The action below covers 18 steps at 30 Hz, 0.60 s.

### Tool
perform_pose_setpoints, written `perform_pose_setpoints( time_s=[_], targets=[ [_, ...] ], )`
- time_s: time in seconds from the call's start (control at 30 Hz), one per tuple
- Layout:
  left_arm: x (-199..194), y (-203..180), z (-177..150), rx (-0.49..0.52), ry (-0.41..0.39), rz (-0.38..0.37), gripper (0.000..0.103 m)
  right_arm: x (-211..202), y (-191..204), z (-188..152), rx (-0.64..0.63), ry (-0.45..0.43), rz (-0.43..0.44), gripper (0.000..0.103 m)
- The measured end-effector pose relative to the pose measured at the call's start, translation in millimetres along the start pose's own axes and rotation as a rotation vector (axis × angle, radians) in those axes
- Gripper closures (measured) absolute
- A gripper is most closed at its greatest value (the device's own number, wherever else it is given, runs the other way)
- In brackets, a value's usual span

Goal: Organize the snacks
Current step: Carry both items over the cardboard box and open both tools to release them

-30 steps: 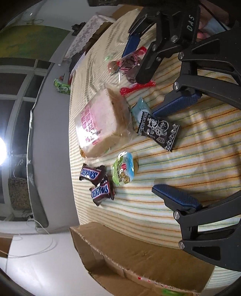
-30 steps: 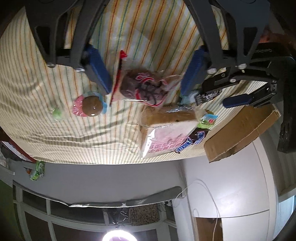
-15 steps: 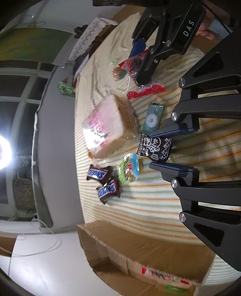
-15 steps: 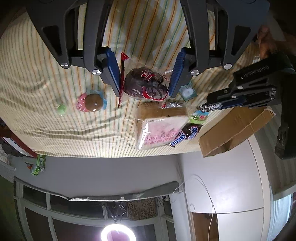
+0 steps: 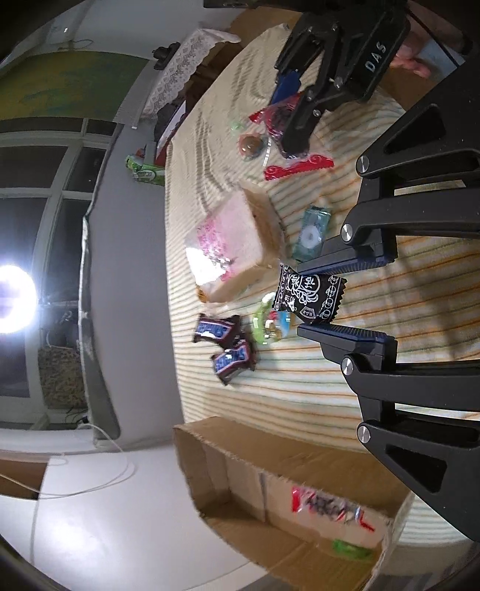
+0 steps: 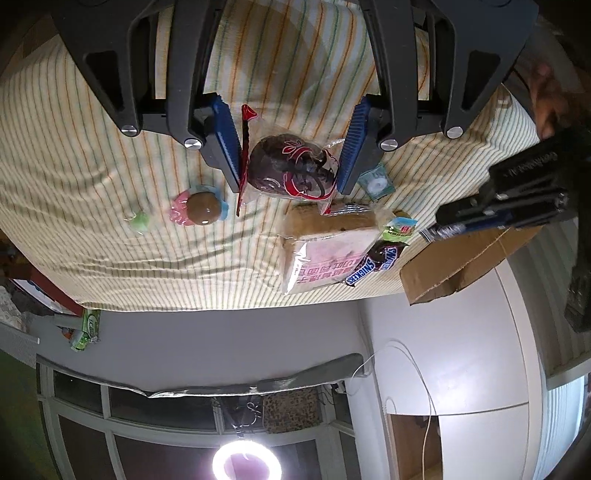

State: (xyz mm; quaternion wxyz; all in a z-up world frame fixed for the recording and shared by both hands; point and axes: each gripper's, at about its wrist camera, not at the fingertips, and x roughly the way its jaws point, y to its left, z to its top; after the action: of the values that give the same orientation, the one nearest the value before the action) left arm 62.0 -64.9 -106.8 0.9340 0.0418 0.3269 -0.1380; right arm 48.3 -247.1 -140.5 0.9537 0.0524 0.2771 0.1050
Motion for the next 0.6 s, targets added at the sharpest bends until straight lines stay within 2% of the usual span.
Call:
perform_pose_setpoints(
  time_s=[0.23, 0.6],
  targets=[
    [-27.8, -3.6, 12.3, 0.022, -0.073, 0.006, 0.080, -27.5, 9.1, 16.7, -0.015, -0.064, -0.015, 0.050],
    [-93.5, 8.2, 23.7, -0.008, -0.223, -0.005, 0.079, -90.8, 57.0, 54.8, -0.123, -0.199, -0.050, 0.050]
  ],
)
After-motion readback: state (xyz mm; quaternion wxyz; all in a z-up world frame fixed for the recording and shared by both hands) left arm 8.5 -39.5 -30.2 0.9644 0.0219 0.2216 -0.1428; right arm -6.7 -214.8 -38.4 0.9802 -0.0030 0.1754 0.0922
